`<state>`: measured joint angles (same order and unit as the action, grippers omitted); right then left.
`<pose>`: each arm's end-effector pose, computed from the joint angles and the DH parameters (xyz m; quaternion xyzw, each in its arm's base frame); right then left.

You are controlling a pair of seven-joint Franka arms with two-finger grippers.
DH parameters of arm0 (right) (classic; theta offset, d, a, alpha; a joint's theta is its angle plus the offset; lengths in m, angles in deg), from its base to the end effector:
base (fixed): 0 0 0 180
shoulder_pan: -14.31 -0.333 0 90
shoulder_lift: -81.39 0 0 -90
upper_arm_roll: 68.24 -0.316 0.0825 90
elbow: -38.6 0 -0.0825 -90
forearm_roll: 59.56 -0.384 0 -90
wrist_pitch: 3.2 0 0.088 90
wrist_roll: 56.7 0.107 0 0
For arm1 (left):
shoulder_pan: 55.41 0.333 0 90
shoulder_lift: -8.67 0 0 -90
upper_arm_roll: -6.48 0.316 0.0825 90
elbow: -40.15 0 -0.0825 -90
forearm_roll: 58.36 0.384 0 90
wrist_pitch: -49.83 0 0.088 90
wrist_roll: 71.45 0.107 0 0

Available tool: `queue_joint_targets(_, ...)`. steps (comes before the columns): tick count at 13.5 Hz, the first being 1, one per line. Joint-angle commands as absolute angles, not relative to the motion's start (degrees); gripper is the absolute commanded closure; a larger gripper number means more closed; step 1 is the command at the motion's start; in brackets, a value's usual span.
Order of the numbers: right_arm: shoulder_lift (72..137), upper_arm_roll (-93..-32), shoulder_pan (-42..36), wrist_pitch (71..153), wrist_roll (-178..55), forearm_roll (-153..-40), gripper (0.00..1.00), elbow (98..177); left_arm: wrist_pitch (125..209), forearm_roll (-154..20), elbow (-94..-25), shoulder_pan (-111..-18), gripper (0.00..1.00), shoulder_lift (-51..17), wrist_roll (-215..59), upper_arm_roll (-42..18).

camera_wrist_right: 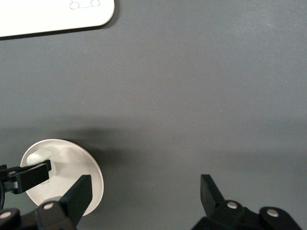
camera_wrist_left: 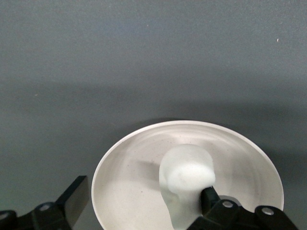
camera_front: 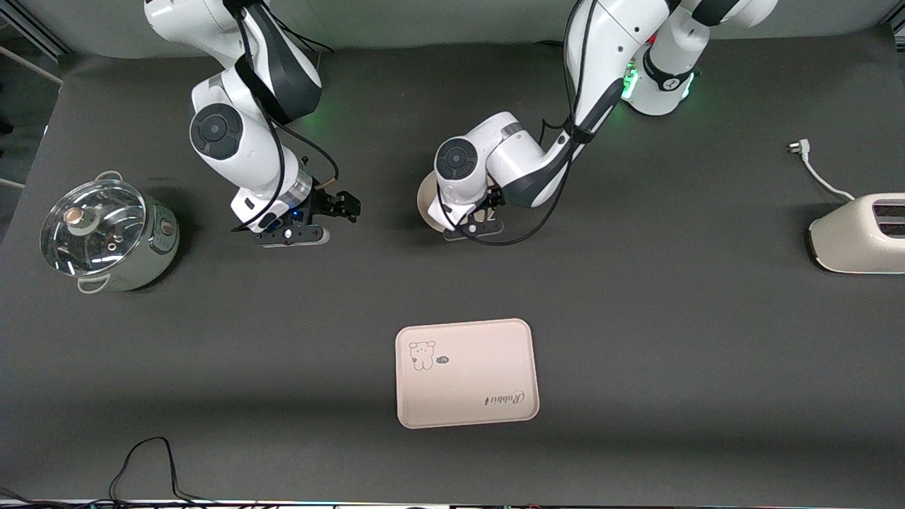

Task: Place bun in plate and plate on tray
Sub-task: 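Release the bun onto the plate while the right gripper approaches the plate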

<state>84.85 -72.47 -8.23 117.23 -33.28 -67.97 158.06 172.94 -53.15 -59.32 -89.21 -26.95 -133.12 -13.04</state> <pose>0.4900 0.2546 0.3938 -0.9976 0.0094 0.0470 0.0493 0.4040 -0.5068 0.2246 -0.9921 -0.0654 0.1002 0.0374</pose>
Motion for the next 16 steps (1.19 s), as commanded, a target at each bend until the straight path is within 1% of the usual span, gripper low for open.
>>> queue_joint_targets(1, 84.72, -72.01, -9.16, 118.27, -32.35, -68.35, 0.00, 158.57, 171.91, -52.65, -61.45, -89.51, 0.00, -24.82, -134.29, -12.85)
queue_joint_targets(5, 85.34, -72.01, -9.16, 119.85, -32.35, -68.34, 0.00, 158.49, 171.22, -52.65, -61.54, -89.51, 0.00, -24.03, -134.29, -12.85)
queue_joint_targets(16, 85.87, -72.02, -9.42, 119.85, -32.53, -68.34, 0.00, 158.49, 169.72, -52.65, -61.45, -89.33, 0.00, -22.71, -134.21, -12.85)
